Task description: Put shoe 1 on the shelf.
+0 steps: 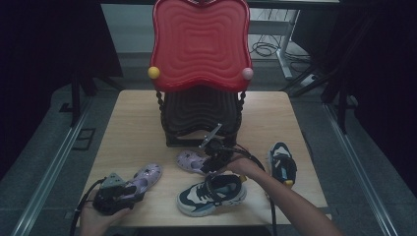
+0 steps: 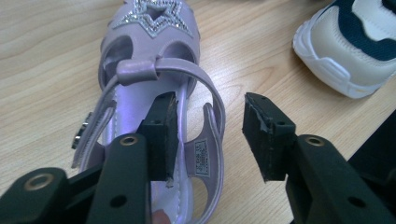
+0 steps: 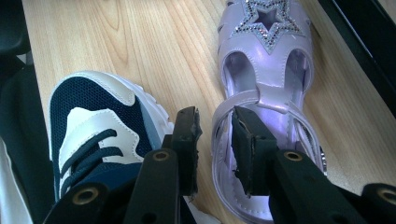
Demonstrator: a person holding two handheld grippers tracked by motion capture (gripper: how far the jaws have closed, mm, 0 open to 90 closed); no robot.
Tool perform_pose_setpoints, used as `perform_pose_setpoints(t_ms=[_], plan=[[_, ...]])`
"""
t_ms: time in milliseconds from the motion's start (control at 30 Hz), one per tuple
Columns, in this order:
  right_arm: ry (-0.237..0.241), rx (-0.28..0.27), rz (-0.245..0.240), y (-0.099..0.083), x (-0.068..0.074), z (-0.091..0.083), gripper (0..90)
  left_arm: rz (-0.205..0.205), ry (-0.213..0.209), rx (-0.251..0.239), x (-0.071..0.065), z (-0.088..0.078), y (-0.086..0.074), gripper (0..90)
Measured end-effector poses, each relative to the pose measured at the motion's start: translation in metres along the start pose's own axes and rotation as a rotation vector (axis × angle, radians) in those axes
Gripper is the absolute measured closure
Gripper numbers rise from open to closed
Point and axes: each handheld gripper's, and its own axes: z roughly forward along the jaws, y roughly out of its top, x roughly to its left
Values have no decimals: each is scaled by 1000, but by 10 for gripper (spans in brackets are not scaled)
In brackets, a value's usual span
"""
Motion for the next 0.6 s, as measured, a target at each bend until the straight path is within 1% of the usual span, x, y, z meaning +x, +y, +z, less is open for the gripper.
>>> perform_pose_setpoints(t_ms=[200, 233, 333, 433, 467, 567, 600], plan=[[0, 13, 6, 1, 0, 1, 694, 4, -2, 11, 0, 3, 0, 629], [-3, 17, 17, 1, 0, 1, 694, 4, -2, 11, 1, 3, 0, 641], [0, 18, 28, 1, -1, 1, 692, 2, -5, 13, 1, 3, 0, 651], [-3, 33, 40, 2, -2, 3, 678, 2, -8, 16, 2, 5, 0, 666], [-6, 45, 48, 4, -2, 5, 677, 1, -9, 17, 2, 5, 0, 673], [-7, 53, 52, 6, -1, 8, 675, 1, -8, 20, 2, 6, 0, 684], [-14, 65, 54, 8, -1, 10, 674, 0, -8, 19, 2, 6, 0, 690]])
